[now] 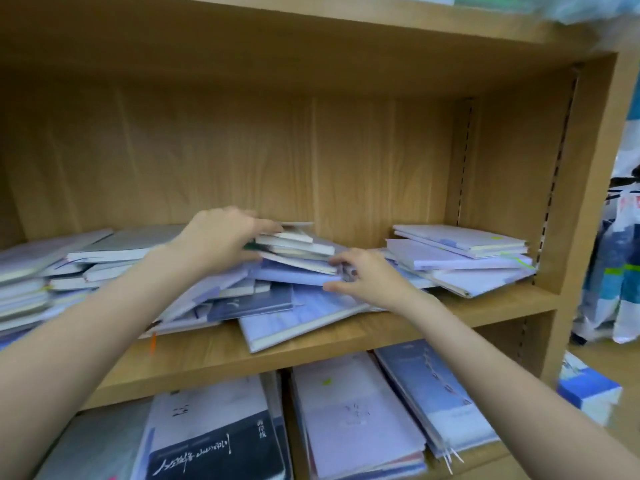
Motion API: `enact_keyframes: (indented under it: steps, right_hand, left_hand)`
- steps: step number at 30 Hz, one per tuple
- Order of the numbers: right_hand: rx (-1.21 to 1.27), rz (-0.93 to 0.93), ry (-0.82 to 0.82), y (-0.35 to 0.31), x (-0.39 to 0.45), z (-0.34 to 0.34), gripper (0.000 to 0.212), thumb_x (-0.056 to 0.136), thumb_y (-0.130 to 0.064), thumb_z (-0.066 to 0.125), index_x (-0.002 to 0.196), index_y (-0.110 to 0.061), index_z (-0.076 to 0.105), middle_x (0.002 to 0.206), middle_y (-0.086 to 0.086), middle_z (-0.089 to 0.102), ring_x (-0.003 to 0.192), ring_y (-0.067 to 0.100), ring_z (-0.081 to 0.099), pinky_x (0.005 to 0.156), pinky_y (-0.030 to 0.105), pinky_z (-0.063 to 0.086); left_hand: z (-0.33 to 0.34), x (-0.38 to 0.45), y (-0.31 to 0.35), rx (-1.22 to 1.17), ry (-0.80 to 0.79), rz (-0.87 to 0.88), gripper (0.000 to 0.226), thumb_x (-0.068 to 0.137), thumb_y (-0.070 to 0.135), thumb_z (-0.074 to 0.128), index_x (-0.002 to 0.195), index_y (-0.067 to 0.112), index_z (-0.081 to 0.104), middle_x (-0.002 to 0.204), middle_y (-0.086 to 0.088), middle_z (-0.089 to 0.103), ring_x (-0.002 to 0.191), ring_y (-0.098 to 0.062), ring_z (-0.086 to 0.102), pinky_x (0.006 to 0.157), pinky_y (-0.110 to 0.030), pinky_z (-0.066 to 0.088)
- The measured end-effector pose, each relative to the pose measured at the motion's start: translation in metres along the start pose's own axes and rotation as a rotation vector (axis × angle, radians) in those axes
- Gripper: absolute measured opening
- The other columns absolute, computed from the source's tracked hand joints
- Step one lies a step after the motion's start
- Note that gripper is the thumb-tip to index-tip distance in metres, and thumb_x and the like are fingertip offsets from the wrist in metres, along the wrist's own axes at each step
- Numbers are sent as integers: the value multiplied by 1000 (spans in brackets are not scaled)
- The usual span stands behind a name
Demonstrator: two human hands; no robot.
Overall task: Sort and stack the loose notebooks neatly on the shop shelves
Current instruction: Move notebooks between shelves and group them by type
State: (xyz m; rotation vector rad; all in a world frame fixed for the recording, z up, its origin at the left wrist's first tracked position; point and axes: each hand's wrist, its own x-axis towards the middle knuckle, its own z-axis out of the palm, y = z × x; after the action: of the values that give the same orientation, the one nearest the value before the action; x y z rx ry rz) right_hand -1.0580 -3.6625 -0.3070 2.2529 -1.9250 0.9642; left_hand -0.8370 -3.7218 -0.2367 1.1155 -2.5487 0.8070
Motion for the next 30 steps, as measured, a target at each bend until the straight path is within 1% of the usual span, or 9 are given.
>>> enact_keyframes:
  steps: [4,6,8,11,13,16,20,25,30]
  right_hand:
    - [42,46,109,-4,11,14,55,76,-30,76,121,-6,57,120,8,44,108,20,50,87,18,34]
    - [-8,63,131,-5,8,20,62,76,-28,76,127,-8,48,123,7,34,104,22,50,92,29,41]
    - [-121,28,245,-6,0,30,49,78,-21,74,115,-9,45,114,6,34,89,26,53,77,38,48]
    - [-202,-90,415,-2,-9,44,31,72,-8,75,88,-8,48,90,7,45,67,29,53,51,33,39]
    - [-230,-109,473,2,-10,47,31,64,-8,78,79,-8,51,77,6,51,57,28,52,44,27,33]
    - [-224,-98,491,5,-5,50,27,68,-9,76,81,-8,52,73,8,55,58,31,56,47,27,31]
    - [-253,-8,425,-1,3,47,29,81,-10,63,105,-4,48,79,12,58,71,36,57,55,32,32]
    - [-332,-154,538,-1,6,29,50,63,-6,79,88,-16,37,45,4,50,37,29,49,39,24,27]
    - [-482,-351,675,-8,1,-19,32,64,-18,69,81,-15,42,46,2,53,35,28,50,36,20,24]
  left_hand:
    - [-3,7,-9,13,116,-9,43,92,41,48,134,39,39,120,4,55,109,-23,51,69,-30,38]
    - [0,7,-10,0,164,-22,43,92,39,49,134,37,39,121,5,54,109,-23,49,68,-29,36]
    - [6,3,-8,-12,136,-25,43,92,42,49,133,38,39,121,5,54,108,-23,49,71,-30,40]
    - [14,-2,-3,-9,134,-33,44,92,40,49,135,37,38,125,5,54,109,-23,49,71,-29,39]
    - [15,0,0,3,132,-46,46,91,40,51,135,36,37,124,4,54,108,-24,49,70,-29,37]
    - [13,7,4,4,85,-50,47,88,43,55,131,32,39,116,0,57,103,-27,54,67,-30,36]
    - [9,7,6,3,92,-83,46,90,47,51,130,29,38,104,-6,61,92,-30,59,62,-31,35]
    - [-2,8,3,-9,54,-139,42,92,47,49,126,26,37,103,-11,60,89,-33,57,64,-33,34]
    - [-7,9,-7,-114,11,-158,35,92,44,50,116,22,39,94,-11,57,73,-28,47,61,-33,35]
